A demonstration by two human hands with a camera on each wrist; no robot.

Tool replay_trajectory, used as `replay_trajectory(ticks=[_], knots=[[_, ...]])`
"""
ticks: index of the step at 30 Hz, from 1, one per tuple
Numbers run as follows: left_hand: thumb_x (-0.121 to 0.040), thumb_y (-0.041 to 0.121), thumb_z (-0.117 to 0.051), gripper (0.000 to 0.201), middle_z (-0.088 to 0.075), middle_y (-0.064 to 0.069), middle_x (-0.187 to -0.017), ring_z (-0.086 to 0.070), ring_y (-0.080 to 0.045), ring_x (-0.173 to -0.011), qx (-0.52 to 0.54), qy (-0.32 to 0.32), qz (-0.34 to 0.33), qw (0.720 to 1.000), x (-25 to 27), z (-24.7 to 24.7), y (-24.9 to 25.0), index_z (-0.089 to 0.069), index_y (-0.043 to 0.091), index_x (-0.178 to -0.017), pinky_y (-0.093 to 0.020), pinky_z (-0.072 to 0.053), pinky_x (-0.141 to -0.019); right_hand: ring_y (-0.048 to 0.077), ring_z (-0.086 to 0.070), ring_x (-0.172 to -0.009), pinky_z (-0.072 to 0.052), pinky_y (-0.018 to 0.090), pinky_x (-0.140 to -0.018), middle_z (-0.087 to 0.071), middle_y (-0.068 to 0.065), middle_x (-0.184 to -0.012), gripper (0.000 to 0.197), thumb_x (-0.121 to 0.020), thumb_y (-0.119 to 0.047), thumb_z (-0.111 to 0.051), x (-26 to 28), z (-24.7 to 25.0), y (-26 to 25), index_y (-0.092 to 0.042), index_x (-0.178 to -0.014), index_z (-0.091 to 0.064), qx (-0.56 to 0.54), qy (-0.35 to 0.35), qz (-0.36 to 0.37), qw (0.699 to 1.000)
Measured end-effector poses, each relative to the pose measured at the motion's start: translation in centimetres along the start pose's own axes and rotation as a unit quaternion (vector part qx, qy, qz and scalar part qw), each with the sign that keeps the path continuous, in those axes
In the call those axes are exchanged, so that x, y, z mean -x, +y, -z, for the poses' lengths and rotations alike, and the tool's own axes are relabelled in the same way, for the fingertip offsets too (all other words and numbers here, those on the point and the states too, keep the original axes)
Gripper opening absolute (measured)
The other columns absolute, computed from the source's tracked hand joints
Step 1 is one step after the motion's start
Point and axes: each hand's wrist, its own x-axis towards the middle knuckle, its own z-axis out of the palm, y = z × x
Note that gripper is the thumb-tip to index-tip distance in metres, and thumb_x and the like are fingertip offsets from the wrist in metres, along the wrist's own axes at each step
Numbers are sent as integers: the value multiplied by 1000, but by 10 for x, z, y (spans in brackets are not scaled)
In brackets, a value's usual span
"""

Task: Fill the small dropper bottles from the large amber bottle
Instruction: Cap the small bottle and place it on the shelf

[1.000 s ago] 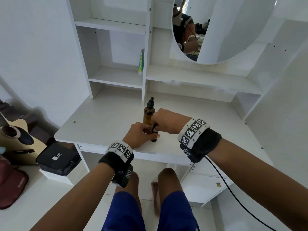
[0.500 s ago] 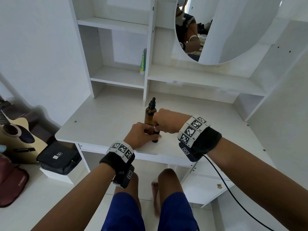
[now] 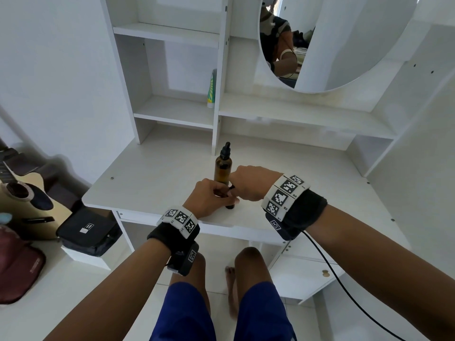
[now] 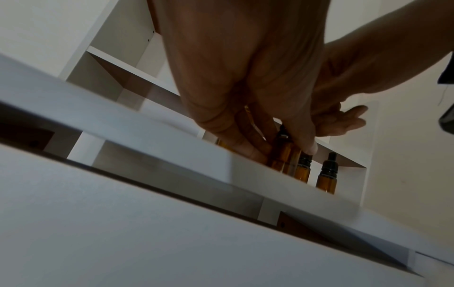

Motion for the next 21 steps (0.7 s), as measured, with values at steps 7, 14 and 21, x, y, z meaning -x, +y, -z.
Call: replay_trajectory(ticks=[7, 14, 21], knots=[[-72, 34, -83, 23, -75, 2, -87, -69, -11, -82, 2, -6, 1, 1000, -2, 0, -2, -78, 20, -91, -30, -57, -79, 22, -55, -74, -39, 26, -56, -58, 10, -99, 18, -96, -20, -56, -3, 0, 9, -5, -106, -60, -36, -5, 27, 999], [-72, 35, -83, 21, -75, 3, -85, -69, -10, -80, 3, -4, 4, 1000, -2, 0, -2, -78, 23, -89, -30, -57, -78, 17, -48, -63, -36, 28, -55, -52, 5, -85, 23, -97, -29, -55, 0, -2, 8, -6, -96, -58, -15, 12, 10, 1000], [-70, 36, -85, 19, -74, 2, -78, -70, -15, -78, 0, -2, 2, 1000, -2, 1, -2, -77, 22, -80, -36, -58, -79, 22, -54, -69, -36, 24, -52, -55, 8, -82, 20, -97, -13, -52, -7, -2, 9, -2, -105, -67, -33, -20, 62, 997]])
